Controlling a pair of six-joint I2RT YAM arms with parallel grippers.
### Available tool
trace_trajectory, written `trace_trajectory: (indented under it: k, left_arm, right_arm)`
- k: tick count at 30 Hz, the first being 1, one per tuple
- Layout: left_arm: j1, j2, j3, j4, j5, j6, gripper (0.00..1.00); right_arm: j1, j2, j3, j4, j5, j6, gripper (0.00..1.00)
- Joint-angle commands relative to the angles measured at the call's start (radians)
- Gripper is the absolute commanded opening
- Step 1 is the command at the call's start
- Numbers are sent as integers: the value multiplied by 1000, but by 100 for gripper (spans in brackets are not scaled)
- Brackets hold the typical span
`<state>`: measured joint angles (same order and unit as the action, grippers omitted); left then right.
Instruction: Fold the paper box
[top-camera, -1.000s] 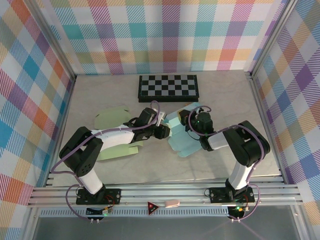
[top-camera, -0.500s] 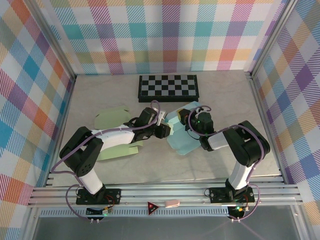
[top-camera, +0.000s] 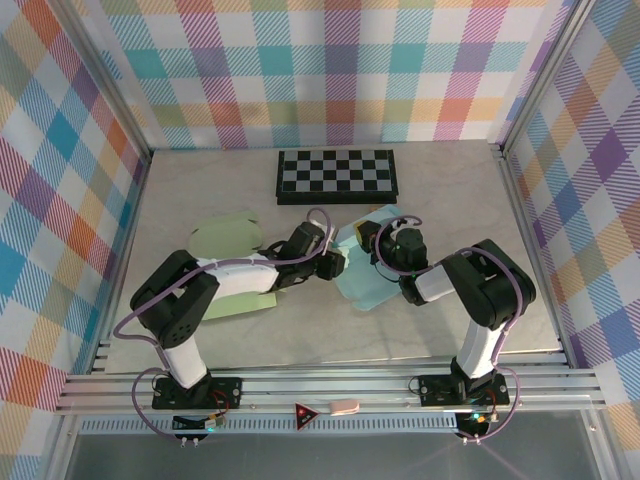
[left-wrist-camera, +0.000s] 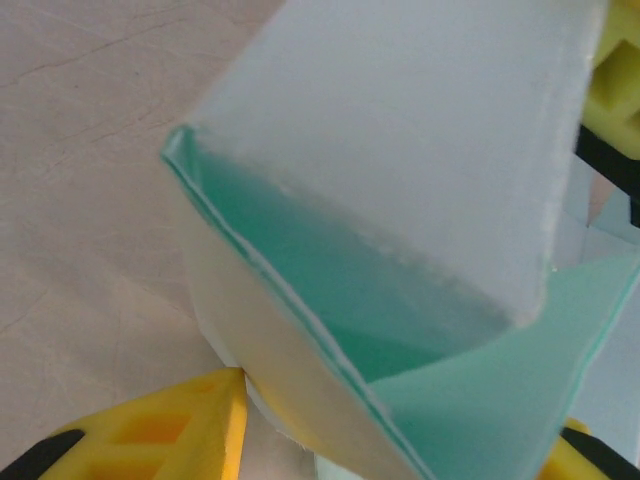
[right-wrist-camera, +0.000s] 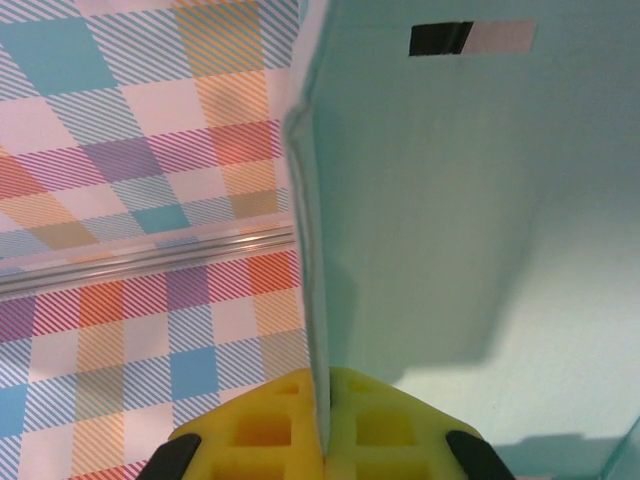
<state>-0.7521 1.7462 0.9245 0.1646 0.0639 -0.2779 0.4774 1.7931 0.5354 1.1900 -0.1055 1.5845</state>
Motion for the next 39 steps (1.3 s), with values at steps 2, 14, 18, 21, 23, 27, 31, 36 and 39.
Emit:
trace_trajectory:
  k: [2, 14, 18, 21, 23, 27, 31, 36, 39]
  left_arm:
    - [-20, 18, 16, 48, -88, -59, 42]
    - [-38, 70, 36, 91, -248, -153, 41]
    - [-44, 86, 54, 99, -278, -163, 38]
    - [-46, 97, 63, 107, -295, -170, 36]
    - [-47, 105, 74, 107, -314, -175, 32]
    - [-47, 125, 91, 107, -344, -186, 29]
    - [-49, 142, 108, 115, -368, -190, 28]
    - [-48, 167, 141, 108, -384, -188, 28]
    - [-48, 183, 153, 111, -398, -182, 25]
  right_arm:
    - [1, 43, 1, 101, -11, 9, 0]
    - [20, 66, 0, 124, 37, 48, 0]
    - [33, 58, 5, 100, 69, 66, 0]
    - [40, 44, 19, 56, 84, 71, 0]
    - [53, 38, 30, 32, 98, 70, 0]
    - [83, 45, 40, 22, 143, 80, 0]
    - [105, 63, 46, 25, 176, 94, 0]
    - [114, 69, 50, 21, 196, 118, 0]
    - [116, 59, 54, -3, 199, 125, 0]
